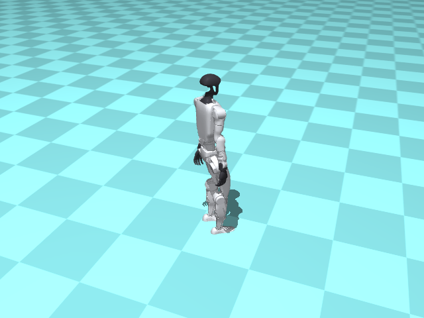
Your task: Upper body actions
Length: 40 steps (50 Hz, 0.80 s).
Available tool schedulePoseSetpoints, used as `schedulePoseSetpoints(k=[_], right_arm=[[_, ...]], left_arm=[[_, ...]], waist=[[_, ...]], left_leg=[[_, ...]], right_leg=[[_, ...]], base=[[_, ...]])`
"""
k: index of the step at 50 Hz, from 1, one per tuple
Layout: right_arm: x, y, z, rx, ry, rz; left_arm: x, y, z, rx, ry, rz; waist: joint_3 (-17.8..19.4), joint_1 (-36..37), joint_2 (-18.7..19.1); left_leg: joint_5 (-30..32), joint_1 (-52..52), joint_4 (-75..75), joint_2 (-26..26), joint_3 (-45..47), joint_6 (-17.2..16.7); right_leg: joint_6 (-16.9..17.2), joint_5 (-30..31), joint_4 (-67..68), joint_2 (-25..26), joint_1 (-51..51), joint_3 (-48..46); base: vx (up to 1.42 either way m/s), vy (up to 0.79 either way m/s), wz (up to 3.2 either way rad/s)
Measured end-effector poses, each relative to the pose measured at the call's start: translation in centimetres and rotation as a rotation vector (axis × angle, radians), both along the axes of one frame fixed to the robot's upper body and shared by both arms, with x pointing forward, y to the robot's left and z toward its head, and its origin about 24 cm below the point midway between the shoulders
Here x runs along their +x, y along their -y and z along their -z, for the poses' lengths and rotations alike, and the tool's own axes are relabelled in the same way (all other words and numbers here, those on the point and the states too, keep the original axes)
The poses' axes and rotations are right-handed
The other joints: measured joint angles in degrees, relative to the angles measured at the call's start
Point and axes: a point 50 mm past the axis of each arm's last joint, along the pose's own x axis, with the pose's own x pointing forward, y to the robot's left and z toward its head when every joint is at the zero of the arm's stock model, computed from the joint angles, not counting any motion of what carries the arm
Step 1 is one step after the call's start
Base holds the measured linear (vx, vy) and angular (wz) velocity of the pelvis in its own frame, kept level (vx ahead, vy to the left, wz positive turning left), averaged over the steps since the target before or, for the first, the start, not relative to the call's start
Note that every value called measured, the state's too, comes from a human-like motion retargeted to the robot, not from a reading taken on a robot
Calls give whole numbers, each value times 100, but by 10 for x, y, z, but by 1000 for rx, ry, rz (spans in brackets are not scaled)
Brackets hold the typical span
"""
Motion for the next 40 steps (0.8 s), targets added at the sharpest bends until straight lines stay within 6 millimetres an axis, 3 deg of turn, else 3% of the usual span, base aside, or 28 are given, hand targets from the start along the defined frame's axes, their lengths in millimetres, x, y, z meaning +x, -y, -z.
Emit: schedulePoseSetpoints(k=[4,5,7,10,13,18,22,26,30,33,36,38,40], right_arm=[[18,2,-1,0,53,-3],[26,3,-2,1,77,-11],[39,2,-3,2,117,-49],[51,-2,-4,1,157,-92],[48,-9,-2,19,155,-92],[26,-3,0,29,76,-58],[9,10,-2,-31,27,3],[5,26,-5,-72,4,109],[4,39,-8,-109,9,257],[-1,44,-10,-126,-8,349],[-12,42,-11,-123,-50,375],[-23,37,-10,-109,-85,381],[-32,30,-9,-84,-107,379]], left_arm=[[20,4,0,-19,66,-6],[26,4,-1,-22,87,-3],[33,2,-1,-26,107,14],[37,-7,-2,-25,109,59],[39,-22,-4,8,95,128],[36,-29,-5,34,66,232],[20,-26,-3,4,27,220],[10,-17,-2,-24,-6,201],[10,-10,-1,-42,-1,203],[12,-9,0,-40,20,208],[8,-15,0,-36,21,204],[3,-17,0,-33,6,220],[3,-21,0,-22,0,252]], waist=[[287,344,40],[397,310,58],[468,-75,76],[429,-780,211],[469,-1226,269],[380,-1000,268],[169,-956,326],[-24,-1270,457],[-135,-1371,611],[-227,-1264,597],[-356,-1291,541],[-438,-1423,483],[-451,-1506,234]], left_leg=[[88,243,-325,-97,-892,-311],[-48,326,-346,-41,-682,-292],[-77,386,-511,44,196,164],[-116,444,-711,311,861,280],[-193,453,-733,651,1701,254],[-447,738,-984,886,3463,283],[-737,998,-1121,985,4947,220],[-1070,1277,-1070,1149,6456,-88],[-1188,1541,-914,1307,7496,-479],[-1130,1821,-868,1238,7924,-552],[-836,2111,-829,1130,8123,-551],[-433,2294,-616,1168,8144,-369],[98,2488,-202,1166,8089,84]], right_leg=[[21,309,156,300,-248,1267],[38,399,201,356,-302,1483],[21,554,222,414,-449,1672],[-201,552,195,623,-723,1792],[-474,-35,182,240,-908,596],[-293,-751,130,-461,-949,-2276],[-201,-828,157,-686,-759,-4023],[-33,-820,120,-766,-539,-5119],[18,-341,-241,-710,-175,-6579],[-384,342,-353,-571,-348,-6135],[-570,286,-153,-491,-597,-5121],[-507,266,-151,-552,-520,-4892],[-458,269,-230,-706,-390,-4560]], base=[[-4,12,-289],[-10,14,-234],[-10,16,-192],[-7,12,-210],[-3,-2,-278],[15,-15,-377],[35,-21,-395],[43,-15,-337],[53,-11,-329],[61,-10,-316],[70,-14,-233],[66,-14,-122],[57,-17,-112]])
